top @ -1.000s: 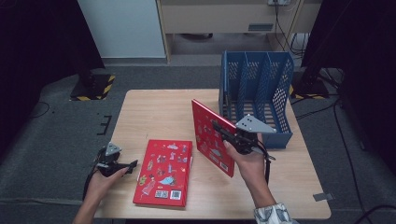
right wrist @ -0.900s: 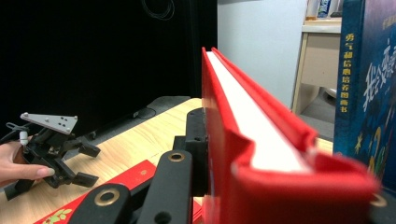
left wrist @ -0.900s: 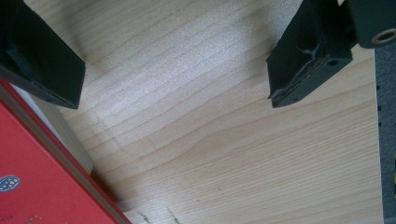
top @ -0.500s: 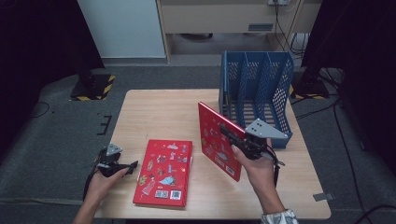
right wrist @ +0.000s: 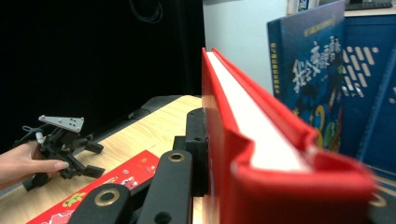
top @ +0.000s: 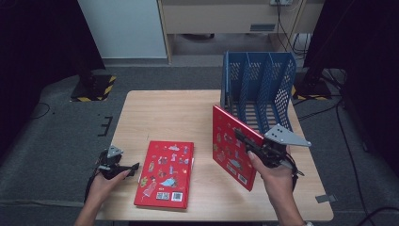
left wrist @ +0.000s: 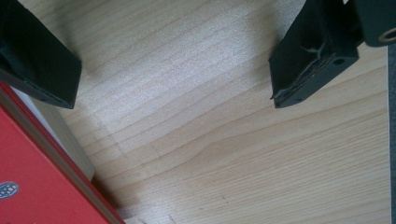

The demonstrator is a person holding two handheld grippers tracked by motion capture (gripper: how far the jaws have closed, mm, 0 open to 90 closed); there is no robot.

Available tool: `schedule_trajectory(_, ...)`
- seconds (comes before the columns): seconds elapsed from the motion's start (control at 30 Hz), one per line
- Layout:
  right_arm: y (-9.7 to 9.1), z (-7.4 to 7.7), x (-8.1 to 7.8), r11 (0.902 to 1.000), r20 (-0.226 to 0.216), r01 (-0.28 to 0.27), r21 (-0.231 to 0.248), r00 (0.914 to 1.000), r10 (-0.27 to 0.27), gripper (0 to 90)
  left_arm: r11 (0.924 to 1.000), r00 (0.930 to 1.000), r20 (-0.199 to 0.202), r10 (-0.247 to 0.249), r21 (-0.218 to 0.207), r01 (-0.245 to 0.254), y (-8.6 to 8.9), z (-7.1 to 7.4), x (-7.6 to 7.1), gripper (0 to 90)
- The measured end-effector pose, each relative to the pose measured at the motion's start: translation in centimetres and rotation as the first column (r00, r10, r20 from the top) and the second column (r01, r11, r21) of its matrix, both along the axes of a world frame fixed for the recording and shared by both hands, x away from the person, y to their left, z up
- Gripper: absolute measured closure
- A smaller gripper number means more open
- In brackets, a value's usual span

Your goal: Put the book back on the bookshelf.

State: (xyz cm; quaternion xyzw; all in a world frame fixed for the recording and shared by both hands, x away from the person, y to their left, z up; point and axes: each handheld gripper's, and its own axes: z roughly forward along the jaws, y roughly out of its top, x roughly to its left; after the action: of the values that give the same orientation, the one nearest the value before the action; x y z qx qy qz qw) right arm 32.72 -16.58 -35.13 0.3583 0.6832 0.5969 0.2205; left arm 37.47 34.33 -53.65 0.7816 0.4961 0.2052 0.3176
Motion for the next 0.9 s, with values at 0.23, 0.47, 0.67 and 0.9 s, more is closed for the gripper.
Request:
schedule_trajectory(0.23, -1.5, 1.0, -0.9, 0.9996, -0.002, 0.025, 0.013, 0.9997, -0.025, 79.6, 1.0, 1.0, -0.001, 0.007, 0.0, -0.007, -0.1, 0.0, 0.0, 0.3)
schedule_trajectory(0.47, -2.6, 2.7, -1.9, 0.9987, 0.002, 0.042, 0.031, 0.9991, -0.042, 79.7, 1.0, 1.0, -0.004, 0.008, 0.0, -0.008, -0.2, 0.0, 0.1, 0.0)
schedule_trajectory(0.67, -3.4, 4.7, -2.0, 0.9958, 0.013, 0.087, 0.026, 0.9961, -0.088, 79.6, 0.9999, 0.9999, -0.007, 0.011, -0.001, -0.011, -0.2, 0.0, 0.1, 0.0)
schedule_trajectory(0.9, -4.4, 6.5, -0.9, 0.9837, 0.022, 0.174, 0.046, 0.9843, -0.175, 79.6, 0.9999, 0.9999, -0.006, 0.014, 0.001, -0.014, -0.4, 0.0, 0.3, 0.0)
